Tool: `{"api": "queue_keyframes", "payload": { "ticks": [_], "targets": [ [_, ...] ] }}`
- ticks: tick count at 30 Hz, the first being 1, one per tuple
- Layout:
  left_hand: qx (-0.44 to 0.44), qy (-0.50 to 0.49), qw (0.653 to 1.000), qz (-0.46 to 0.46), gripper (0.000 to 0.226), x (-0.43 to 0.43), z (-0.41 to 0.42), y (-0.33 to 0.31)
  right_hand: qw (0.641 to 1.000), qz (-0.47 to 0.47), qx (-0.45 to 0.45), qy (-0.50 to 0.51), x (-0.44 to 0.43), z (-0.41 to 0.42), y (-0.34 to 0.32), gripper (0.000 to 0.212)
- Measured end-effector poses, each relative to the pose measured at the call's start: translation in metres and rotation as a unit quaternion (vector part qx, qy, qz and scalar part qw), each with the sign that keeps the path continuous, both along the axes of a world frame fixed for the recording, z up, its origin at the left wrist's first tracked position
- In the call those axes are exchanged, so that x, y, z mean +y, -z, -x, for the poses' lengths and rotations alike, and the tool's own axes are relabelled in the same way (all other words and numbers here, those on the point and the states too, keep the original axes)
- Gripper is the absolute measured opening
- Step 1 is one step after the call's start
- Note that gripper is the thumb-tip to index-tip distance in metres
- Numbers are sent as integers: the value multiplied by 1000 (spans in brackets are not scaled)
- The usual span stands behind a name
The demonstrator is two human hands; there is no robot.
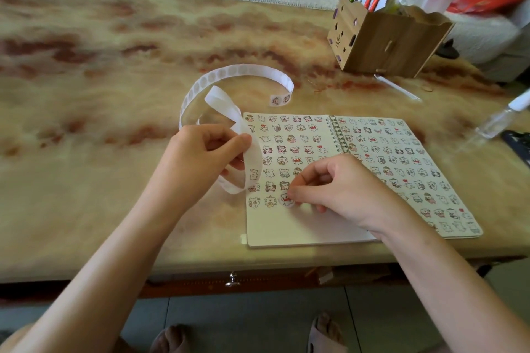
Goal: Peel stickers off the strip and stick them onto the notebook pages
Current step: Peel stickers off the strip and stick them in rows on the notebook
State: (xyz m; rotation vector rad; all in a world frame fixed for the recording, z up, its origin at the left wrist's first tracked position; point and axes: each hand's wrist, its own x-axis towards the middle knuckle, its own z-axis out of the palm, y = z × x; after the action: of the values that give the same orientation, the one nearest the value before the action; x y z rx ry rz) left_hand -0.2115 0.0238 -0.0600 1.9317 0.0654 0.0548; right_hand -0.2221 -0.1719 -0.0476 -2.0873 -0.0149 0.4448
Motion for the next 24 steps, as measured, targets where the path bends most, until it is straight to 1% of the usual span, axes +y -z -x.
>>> {"api": "queue_keyframes", "payload": {
  "ticks": [11, 17, 19, 22, 24],
  "targets": [
    [2, 2, 1000, -5, 20, 0, 1, 0, 998, 50, -47, -4, 3, 1, 7, 5],
    [3, 5, 1000, -7, 20, 0, 1, 0, 992, 97, -84, 3, 3, 3, 11, 7],
    [3, 5, 1000, -5, 20, 0, 0, 0, 990, 112, -90, 3, 2, 3, 11, 9],
    [4, 5, 1000, -6, 20, 0, 0, 1, 990, 111, -89, -1, -1, 2, 12, 14],
    [4, 5, 1000, -4, 20, 0, 0, 1, 990, 110, -90, -4, -2, 1, 11, 21]
  ]
}}
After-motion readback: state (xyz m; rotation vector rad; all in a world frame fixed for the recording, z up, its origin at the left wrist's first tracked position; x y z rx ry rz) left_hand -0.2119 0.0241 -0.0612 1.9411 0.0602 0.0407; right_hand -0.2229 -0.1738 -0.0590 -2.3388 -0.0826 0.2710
